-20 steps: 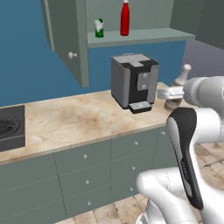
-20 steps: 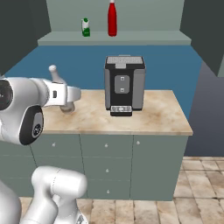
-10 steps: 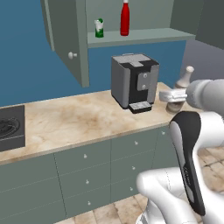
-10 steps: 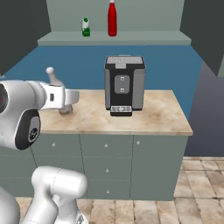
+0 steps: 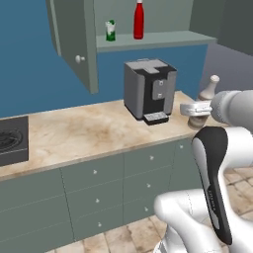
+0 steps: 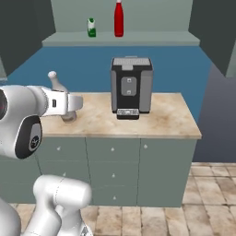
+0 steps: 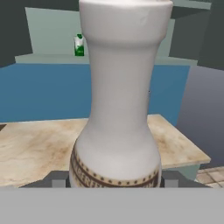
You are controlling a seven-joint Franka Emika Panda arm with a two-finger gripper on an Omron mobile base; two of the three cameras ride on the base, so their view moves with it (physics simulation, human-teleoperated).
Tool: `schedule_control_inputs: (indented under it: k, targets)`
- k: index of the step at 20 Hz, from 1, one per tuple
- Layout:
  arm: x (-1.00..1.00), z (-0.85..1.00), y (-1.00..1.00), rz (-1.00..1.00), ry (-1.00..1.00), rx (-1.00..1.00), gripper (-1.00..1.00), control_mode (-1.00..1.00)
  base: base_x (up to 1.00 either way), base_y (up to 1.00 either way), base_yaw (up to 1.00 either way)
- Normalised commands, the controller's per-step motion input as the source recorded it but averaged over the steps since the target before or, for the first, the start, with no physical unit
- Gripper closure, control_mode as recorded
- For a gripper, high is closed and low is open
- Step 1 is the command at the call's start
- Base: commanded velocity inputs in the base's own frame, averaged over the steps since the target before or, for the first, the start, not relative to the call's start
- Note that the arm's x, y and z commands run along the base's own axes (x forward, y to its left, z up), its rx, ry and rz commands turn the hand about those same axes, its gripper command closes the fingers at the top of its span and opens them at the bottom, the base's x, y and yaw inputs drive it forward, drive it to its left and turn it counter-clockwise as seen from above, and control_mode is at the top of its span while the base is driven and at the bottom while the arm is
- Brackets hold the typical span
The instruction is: Sort all alcoholic drinks to one cabinet, and non-alcoholic drinks to the other.
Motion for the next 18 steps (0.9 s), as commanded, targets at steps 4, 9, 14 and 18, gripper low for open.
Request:
schedule_control_inputs:
  k: [4, 9, 14, 18]
  targets:
    - [0.0, 0.0, 0.0, 0.0, 0.0, 0.0, 1.0, 1.0, -0.47, 0.15, 0.0]
    - [0.0, 0.0, 0.0, 0.0, 0.0, 0.0, 1.0, 1.0, -0.44, 0.27, 0.0]
    - [0.0, 0.0, 0.0, 0.0, 0.0, 0.0, 1.0, 1.0, -0.38, 0.32, 0.01]
    - [0.0, 0.0, 0.0, 0.0, 0.0, 0.0, 1.0, 1.0, -0.39, 0.33, 0.01]
